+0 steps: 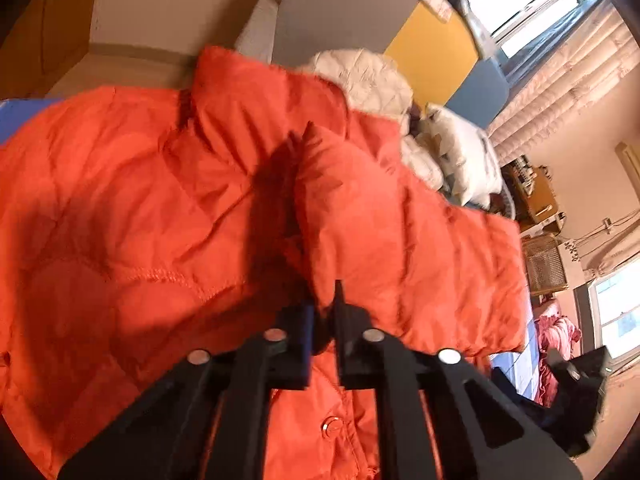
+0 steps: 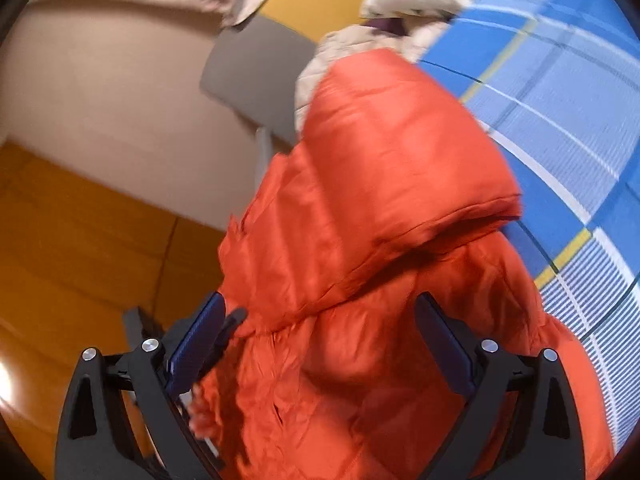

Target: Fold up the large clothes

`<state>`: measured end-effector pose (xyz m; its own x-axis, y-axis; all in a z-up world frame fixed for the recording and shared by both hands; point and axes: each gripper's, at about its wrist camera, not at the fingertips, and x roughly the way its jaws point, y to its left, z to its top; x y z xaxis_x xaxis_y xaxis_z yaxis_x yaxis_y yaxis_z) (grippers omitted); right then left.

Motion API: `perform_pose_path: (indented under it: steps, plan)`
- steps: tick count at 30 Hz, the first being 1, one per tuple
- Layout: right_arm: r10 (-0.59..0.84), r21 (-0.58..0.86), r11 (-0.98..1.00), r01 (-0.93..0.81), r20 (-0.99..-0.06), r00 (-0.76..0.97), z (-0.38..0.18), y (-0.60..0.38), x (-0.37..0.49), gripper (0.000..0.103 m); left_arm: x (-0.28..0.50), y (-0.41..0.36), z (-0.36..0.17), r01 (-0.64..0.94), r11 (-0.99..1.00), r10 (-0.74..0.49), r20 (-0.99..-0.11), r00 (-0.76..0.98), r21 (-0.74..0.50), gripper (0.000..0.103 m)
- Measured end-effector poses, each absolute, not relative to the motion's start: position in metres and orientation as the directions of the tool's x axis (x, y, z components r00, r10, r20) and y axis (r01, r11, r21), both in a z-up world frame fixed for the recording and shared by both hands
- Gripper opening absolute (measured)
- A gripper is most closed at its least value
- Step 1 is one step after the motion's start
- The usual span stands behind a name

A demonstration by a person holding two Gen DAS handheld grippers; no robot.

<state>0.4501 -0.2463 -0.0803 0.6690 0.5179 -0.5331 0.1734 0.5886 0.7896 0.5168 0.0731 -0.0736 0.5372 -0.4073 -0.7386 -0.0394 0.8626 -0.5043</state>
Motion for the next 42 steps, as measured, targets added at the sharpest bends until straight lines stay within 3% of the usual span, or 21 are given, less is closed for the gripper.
perform_pose_path:
  steps: [7,13,18,27,31,34,39,40,42]
  plan:
    - [0.484,0.807,0.554,0.206,-0.513,0.709,-0.084,-0.246,0.46,0.095,0.484,0.115,-0.038,-0.036,0.868,-0.371,-0.693,0.618,-0.496,0.004]
    - [0.416,0.752,0.597,0.28,-0.588,0.693,-0.094,-0.254,0.471,0.095,0.473,0.157,-0.067,-0.212,0.895,-0.214,-0.794,0.569,-0.392,0.004]
    - [0.408,0.723,0.626,0.291,-0.622,0.668,-0.097,-0.259,0.468,0.091,0.468,0.167,-0.083,-0.248,0.904,-0.168,-0.823,0.542,-0.348,0.004]
    - [0.375,0.569,0.812,0.131,-0.68,0.631,-0.055,-0.215,0.438,0.091,0.454,0.169,-0.078,-0.247,0.911,-0.144,-0.817,0.558,-0.33,0.007]
    - [0.34,0.475,0.878,0.054,-0.699,0.629,-0.043,-0.186,0.448,0.091,0.45,0.158,-0.079,-0.229,0.94,-0.085,-0.824,0.56,-0.252,0.009]
    - [0.299,0.408,0.909,0.081,-0.776,0.556,-0.064,-0.171,0.47,0.091,0.453,0.157,-0.084,-0.243,0.943,-0.057,-0.834,0.549,-0.225,0.017]
    - [0.269,0.348,0.934,0.075,-0.827,0.493,-0.091,-0.165,0.478,0.091,0.447,0.152,-0.086,-0.214,0.961,-0.021,-0.824,0.567,-0.172,0.027]
    - [0.275,0.353,0.933,0.068,-0.823,0.496,-0.089,-0.166,0.473,0.091,0.445,0.152,-0.084,-0.216,0.96,-0.021,-0.819,0.573,-0.176,0.032]
    - [0.306,0.389,0.919,0.061,-0.804,0.509,-0.083,-0.171,0.463,0.091,0.434,0.156,-0.079,-0.228,0.954,-0.024,-0.806,0.591,-0.195,0.062]
